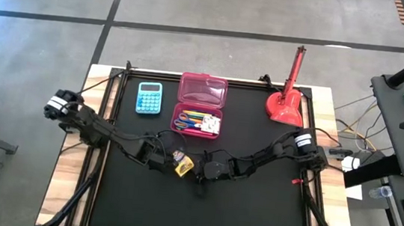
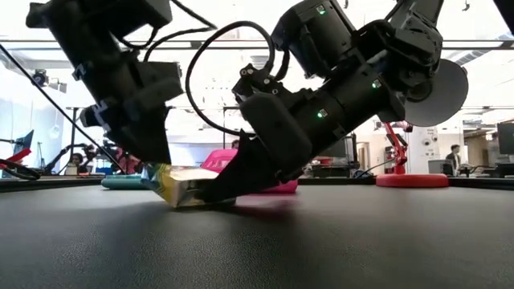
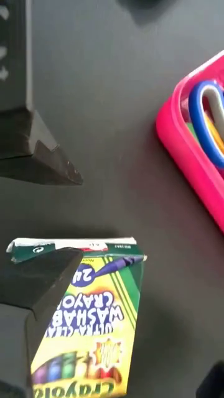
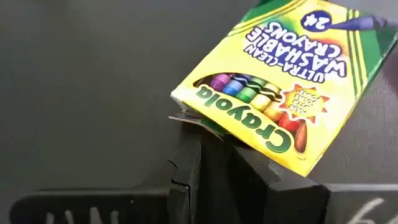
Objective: Pack school essentials
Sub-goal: Put the yellow crayon box into the pink supply box
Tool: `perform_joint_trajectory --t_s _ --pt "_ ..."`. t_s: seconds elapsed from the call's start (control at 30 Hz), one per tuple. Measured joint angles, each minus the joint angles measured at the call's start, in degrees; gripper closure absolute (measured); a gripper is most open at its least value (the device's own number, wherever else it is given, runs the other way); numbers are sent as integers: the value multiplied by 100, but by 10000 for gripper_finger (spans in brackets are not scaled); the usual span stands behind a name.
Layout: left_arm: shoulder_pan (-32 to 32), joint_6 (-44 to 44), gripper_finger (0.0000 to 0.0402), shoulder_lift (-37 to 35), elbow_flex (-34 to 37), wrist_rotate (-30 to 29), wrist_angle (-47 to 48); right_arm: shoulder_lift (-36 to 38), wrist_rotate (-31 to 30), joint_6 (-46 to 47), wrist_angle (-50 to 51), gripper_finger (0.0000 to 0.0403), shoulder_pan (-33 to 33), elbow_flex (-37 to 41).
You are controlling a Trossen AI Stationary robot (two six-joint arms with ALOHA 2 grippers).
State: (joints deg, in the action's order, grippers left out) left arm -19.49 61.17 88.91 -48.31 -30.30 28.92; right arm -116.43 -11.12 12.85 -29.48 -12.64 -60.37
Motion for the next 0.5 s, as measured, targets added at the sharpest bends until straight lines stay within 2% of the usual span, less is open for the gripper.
perform_joint_trajectory --t_s 0.5 --pt "-165 172 237 -73 -206 884 175 922 -221 -370 1797 335 65 12"
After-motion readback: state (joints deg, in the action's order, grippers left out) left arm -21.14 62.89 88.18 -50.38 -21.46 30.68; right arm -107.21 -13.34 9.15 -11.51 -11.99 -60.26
